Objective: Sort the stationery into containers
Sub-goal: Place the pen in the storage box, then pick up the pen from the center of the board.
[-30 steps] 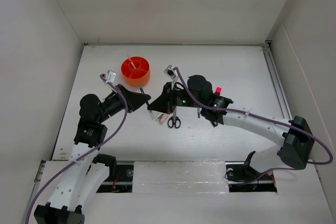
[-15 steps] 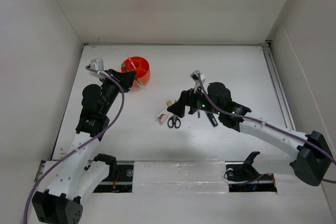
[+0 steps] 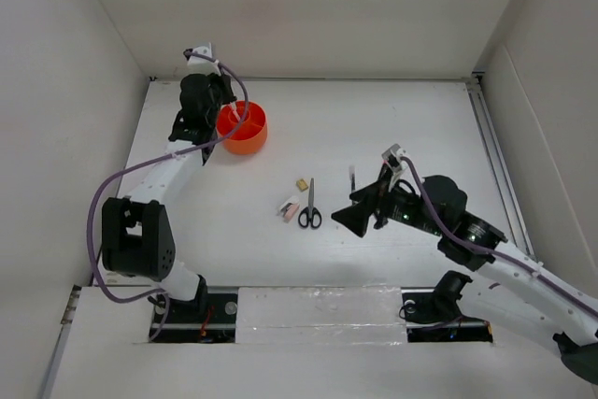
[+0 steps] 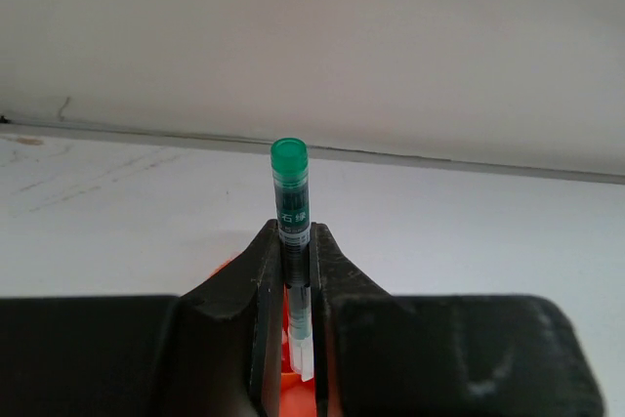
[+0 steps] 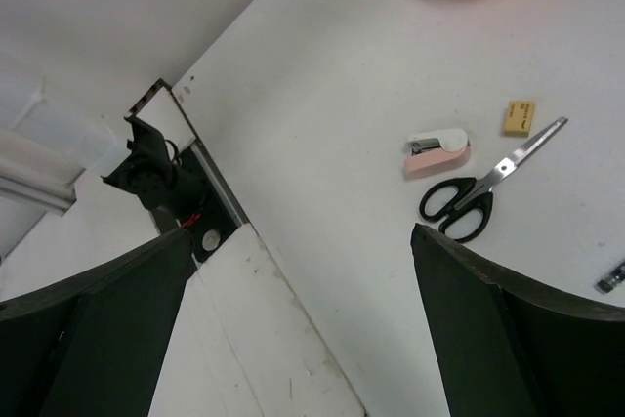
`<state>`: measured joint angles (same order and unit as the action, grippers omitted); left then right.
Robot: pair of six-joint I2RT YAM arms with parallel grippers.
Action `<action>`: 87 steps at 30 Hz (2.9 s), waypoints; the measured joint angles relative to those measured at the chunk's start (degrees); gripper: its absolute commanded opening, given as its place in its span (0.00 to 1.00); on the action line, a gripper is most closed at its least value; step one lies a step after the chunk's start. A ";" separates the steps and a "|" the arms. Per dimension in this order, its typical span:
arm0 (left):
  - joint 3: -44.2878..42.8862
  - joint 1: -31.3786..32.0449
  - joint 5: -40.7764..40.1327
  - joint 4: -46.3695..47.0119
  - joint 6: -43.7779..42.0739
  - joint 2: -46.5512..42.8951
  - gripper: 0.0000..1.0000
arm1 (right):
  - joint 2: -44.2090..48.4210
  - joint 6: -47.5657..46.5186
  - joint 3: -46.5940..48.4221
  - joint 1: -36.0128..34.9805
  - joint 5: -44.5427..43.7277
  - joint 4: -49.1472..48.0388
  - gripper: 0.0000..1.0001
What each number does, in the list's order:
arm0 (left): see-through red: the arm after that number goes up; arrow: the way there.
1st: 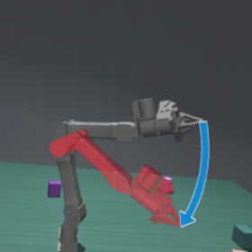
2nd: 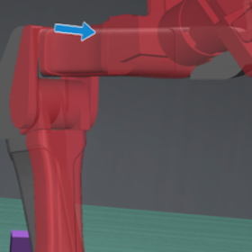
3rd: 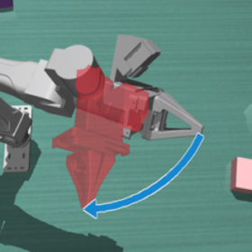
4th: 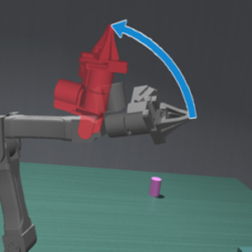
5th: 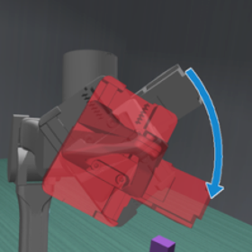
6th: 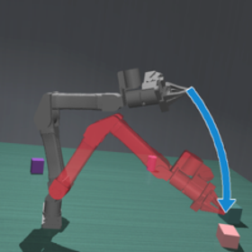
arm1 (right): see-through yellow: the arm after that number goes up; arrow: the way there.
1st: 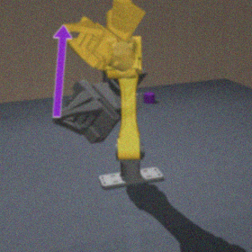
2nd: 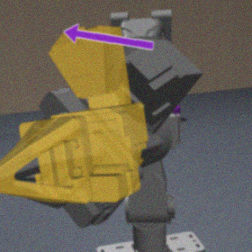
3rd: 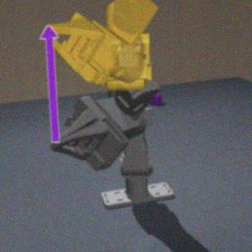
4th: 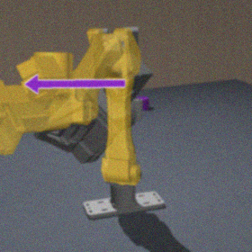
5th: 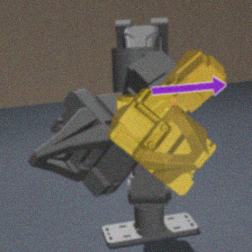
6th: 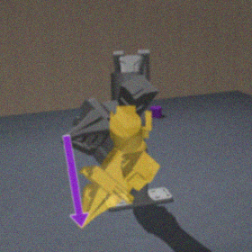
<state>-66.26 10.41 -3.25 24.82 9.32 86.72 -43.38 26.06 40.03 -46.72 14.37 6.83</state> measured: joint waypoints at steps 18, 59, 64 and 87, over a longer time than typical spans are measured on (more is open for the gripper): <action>-0.33 -0.42 0.83 7.39 -6.69 10.71 0.00 | 8.15 -0.79 -1.64 -0.24 -3.82 10.86 1.00; -10.67 2.95 -1.92 -33.33 16.15 -31.78 1.00 | -31.17 1.11 6.84 9.97 -20.79 12.63 0.60; 3.98 1.95 -1.36 -37.68 17.35 -44.22 1.00 | -39.95 -0.76 12.57 13.27 -19.63 11.06 0.53; 15.37 0.96 -1.88 -44.39 16.70 -50.45 1.00 | -59.32 -2.51 20.79 15.82 -18.71 7.15 0.04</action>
<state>-50.89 11.38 -5.13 -19.57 26.02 36.27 -102.69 23.55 60.82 -30.89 -4.34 13.98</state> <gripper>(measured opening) 0.997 0.139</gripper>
